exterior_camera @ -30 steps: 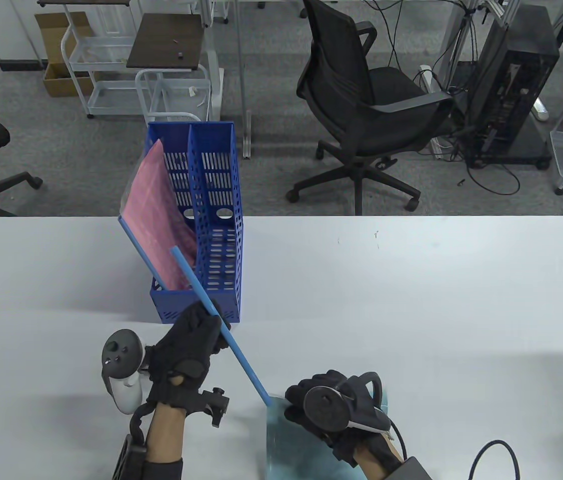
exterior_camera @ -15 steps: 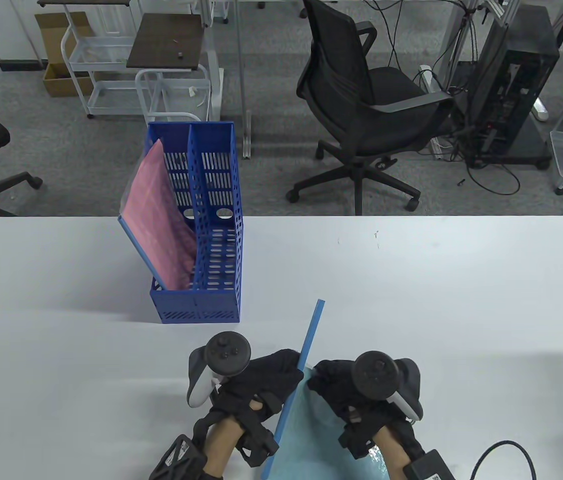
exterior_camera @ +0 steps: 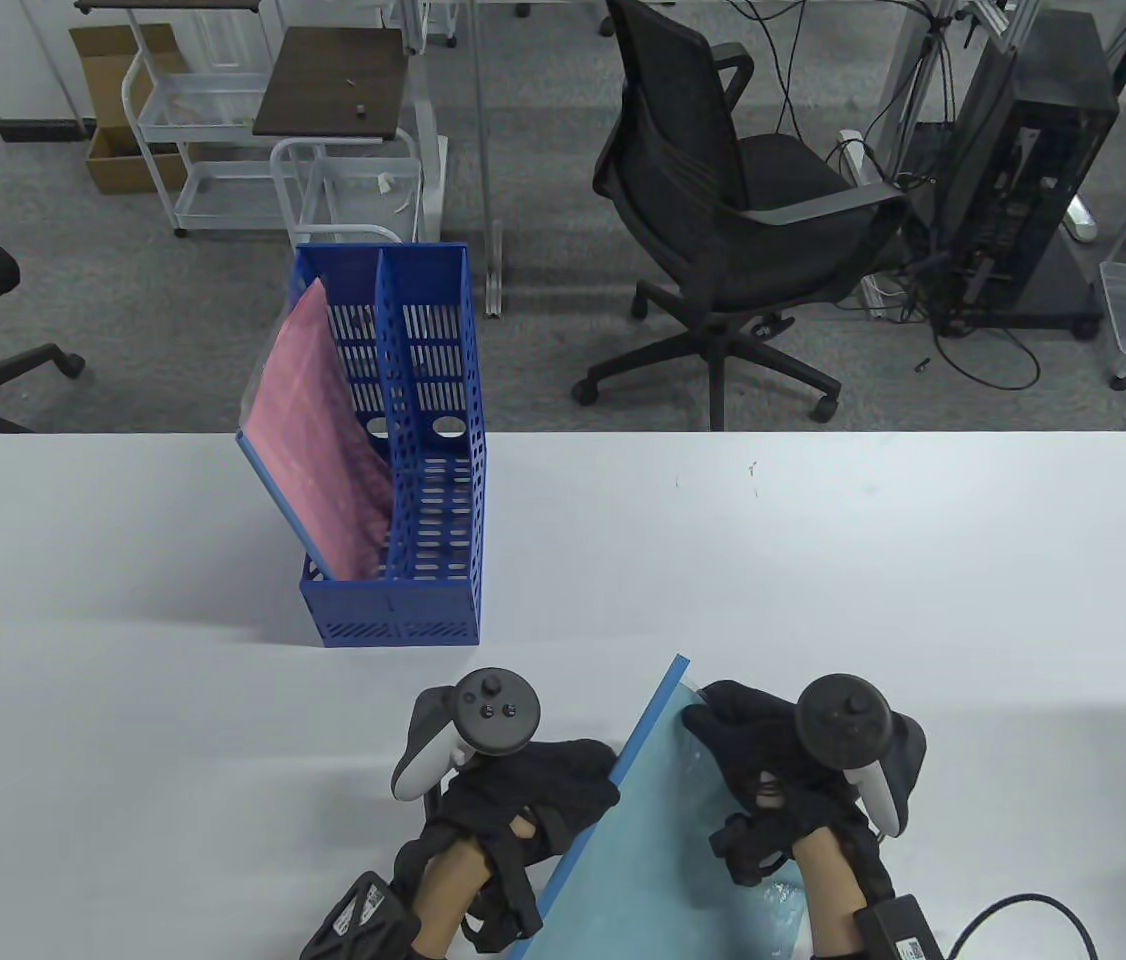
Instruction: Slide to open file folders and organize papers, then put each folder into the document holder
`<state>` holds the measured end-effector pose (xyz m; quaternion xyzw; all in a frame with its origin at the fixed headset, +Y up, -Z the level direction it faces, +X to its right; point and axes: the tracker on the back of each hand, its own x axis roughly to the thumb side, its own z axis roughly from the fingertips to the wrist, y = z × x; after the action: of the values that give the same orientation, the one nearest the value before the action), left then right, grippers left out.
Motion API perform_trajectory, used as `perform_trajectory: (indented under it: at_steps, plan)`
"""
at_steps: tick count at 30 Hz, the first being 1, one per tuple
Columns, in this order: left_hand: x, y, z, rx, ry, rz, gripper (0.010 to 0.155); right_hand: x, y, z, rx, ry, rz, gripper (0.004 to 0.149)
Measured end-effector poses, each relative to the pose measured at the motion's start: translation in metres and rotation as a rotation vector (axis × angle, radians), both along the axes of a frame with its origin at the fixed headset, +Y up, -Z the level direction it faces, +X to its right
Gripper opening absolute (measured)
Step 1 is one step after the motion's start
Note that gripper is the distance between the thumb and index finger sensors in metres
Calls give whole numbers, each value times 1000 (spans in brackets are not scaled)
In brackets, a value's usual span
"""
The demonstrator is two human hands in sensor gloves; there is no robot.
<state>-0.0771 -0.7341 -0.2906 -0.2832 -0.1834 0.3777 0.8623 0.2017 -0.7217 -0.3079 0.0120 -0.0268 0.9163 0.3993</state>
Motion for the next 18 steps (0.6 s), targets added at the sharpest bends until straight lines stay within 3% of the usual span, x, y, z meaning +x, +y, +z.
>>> perform_trajectory:
  at_steps: [11, 13, 14, 16, 18]
  plan:
    - [-1, -4, 0, -20, -29, -36, 46, 0, 3, 1, 46, 6, 29, 39]
    - [-4, -12, -2, -71, -44, -54, 50, -4, 10, 5, 113, 12, 79, 39]
    - [-4, -17, -4, -127, -77, -47, 60, -5, 15, 7, 161, 5, 76, 39]
    - [-5, -28, -5, -219, -112, -29, 73, -6, 21, 11, 209, 28, 18, 39]
    - [-4, -39, -5, -311, -157, 1, 76, -8, 30, 18, 299, 51, -63, 39]
